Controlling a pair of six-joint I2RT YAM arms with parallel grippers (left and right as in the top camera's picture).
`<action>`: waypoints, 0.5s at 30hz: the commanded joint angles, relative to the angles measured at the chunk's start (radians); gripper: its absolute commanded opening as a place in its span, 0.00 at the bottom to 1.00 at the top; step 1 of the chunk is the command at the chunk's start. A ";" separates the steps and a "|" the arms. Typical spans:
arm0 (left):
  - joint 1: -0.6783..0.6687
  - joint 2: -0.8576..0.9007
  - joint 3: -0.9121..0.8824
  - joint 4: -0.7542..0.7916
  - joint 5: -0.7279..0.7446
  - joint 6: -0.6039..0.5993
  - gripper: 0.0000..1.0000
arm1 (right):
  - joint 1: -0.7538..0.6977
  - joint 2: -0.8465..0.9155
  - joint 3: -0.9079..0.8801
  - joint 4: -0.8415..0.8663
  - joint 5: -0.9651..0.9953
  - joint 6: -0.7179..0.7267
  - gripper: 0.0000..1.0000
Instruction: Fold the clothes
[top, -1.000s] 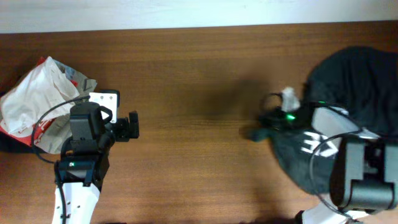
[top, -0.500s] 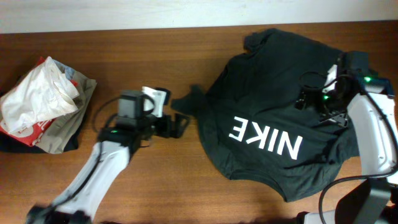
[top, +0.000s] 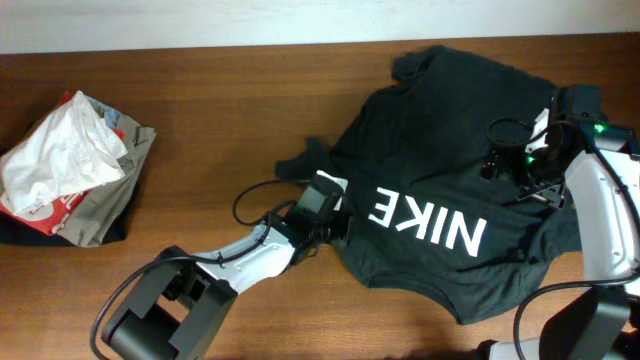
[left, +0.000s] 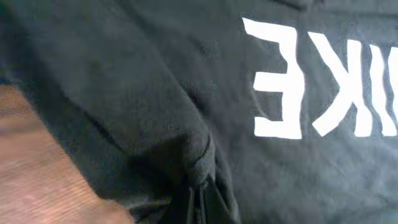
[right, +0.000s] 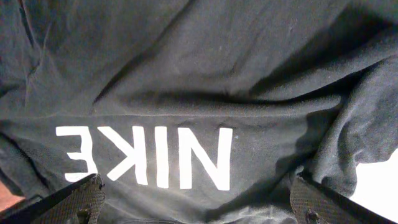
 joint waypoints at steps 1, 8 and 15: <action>0.082 -0.044 0.151 -0.204 -0.269 0.142 0.00 | -0.002 -0.015 0.006 -0.001 0.018 -0.011 0.99; 0.666 -0.056 0.488 -0.230 -0.193 0.238 0.51 | -0.003 -0.015 0.006 0.005 0.050 0.001 0.99; 0.545 -0.055 0.472 -1.109 0.114 0.237 0.99 | -0.003 -0.015 0.006 0.005 0.050 0.000 0.99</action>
